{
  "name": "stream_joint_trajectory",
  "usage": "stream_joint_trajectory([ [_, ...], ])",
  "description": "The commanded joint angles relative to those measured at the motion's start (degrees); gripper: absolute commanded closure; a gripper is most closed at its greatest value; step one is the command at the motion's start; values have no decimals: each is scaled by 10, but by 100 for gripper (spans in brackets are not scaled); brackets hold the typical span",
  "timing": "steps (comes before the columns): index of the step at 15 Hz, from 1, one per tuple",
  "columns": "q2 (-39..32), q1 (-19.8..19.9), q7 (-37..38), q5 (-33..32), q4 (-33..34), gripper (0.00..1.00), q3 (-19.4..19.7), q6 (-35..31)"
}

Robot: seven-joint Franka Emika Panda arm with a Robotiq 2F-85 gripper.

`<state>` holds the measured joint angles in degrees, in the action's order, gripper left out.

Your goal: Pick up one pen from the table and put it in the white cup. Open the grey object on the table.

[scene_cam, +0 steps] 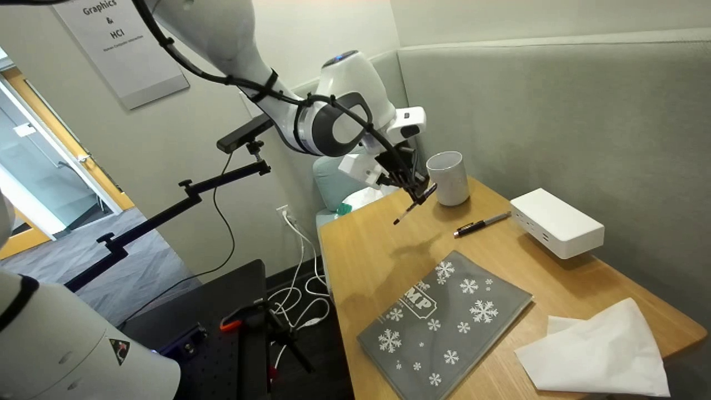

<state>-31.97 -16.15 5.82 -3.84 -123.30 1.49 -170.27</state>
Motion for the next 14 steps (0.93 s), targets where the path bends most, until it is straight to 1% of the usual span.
stream_joint_trajectory([
  [1, 27, -105, 76, -52, -23, 97, 103, -58],
  [2, 25, -139, 96, -65, -20, 97, 137, -71],
  [5, -1, -271, 158, -87, -12, 97, 275, -129],
  [6, -13, -314, 174, -82, -10, 97, 319, -148],
  [8, -39, -386, 195, -63, -11, 97, 393, -184],
  [9, -50, -404, 201, -54, -15, 97, 411, -205],
  [10, -63, -426, 155, 16, -19, 97, 424, -225],
  [11, -73, -429, 145, 48, -22, 97, 424, -250],
  [12, -80, -428, 126, 84, -25, 97, 416, -273],
  [14, -93, -410, 86, 147, -27, 97, 385, -332],
])
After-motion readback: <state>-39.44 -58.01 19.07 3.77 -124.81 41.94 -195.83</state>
